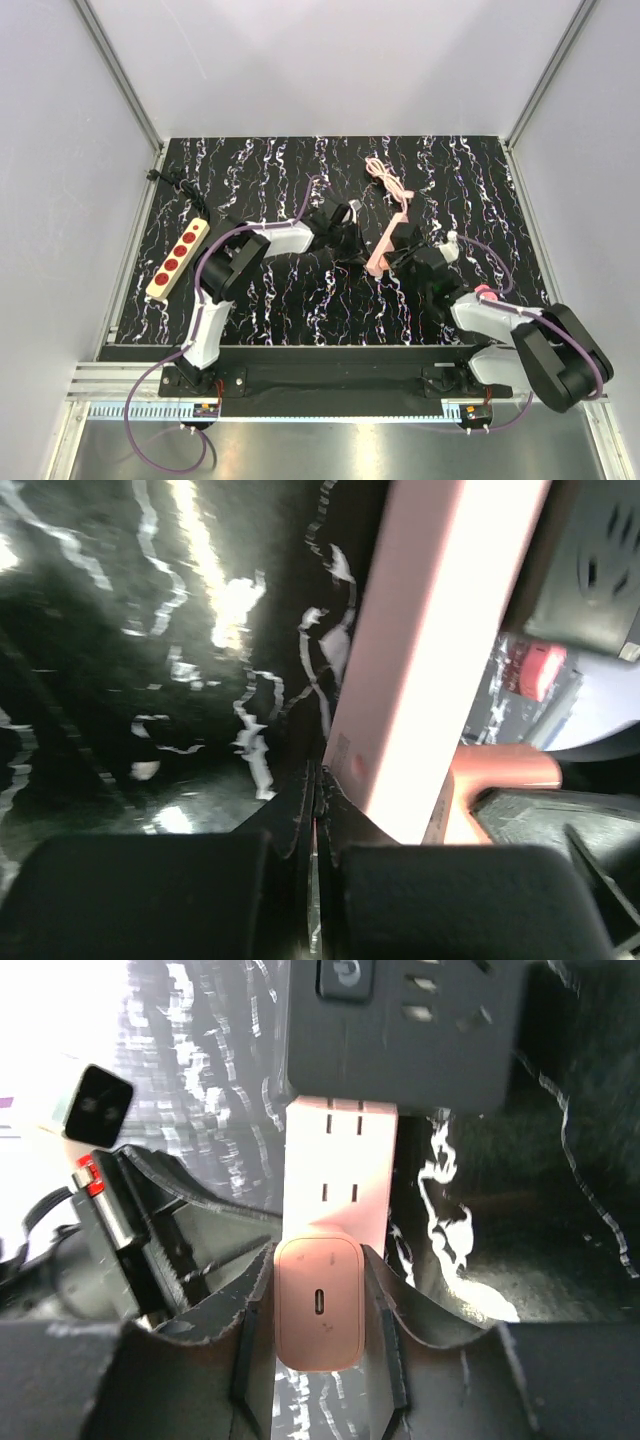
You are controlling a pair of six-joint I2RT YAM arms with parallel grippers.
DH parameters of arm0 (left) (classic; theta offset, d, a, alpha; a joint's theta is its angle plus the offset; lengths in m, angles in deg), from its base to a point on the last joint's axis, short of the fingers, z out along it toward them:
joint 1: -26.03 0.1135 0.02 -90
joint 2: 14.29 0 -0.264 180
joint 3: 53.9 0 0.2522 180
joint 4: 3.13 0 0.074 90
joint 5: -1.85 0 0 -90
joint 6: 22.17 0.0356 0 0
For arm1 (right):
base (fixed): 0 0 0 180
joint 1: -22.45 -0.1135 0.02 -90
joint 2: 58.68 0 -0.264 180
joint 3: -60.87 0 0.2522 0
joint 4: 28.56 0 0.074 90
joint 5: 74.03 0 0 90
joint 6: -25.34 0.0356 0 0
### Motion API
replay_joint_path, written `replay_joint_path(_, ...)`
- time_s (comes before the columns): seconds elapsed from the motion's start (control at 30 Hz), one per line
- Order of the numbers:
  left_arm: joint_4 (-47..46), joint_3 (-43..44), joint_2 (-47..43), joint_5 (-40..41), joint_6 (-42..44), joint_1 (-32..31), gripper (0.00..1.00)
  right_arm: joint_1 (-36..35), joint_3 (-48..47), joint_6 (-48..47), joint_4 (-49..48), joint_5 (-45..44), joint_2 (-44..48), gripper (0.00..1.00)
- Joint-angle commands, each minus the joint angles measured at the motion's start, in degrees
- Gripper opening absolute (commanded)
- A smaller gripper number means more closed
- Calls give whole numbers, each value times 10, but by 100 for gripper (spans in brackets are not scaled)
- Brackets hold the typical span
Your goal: Insert the plug
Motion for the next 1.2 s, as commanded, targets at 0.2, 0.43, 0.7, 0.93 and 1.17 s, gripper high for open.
replay_joint_path(0.2, -78, 9, -29, -152, -62, -71, 12, -24, -115, -82, 135, 46, -57, 0)
replay_joint_path(0.43, 17, -29, -80, -90, -23, -30, 39, -23, -191, -154, 166, 65, -116, 0)
replay_joint_path(0.7, 156, -47, -159, 34, 63, 34, 46, -44, -256, -173, 212, 73, -187, 0)
replay_joint_path(0.93, 237, -66, -294, 152, 118, 84, 45, -75, -339, -209, 343, -8, -217, 0)
replay_joint_path(1.17, 320, -65, -405, 228, 168, 168, 47, -137, -431, -250, 418, -78, -263, 0)
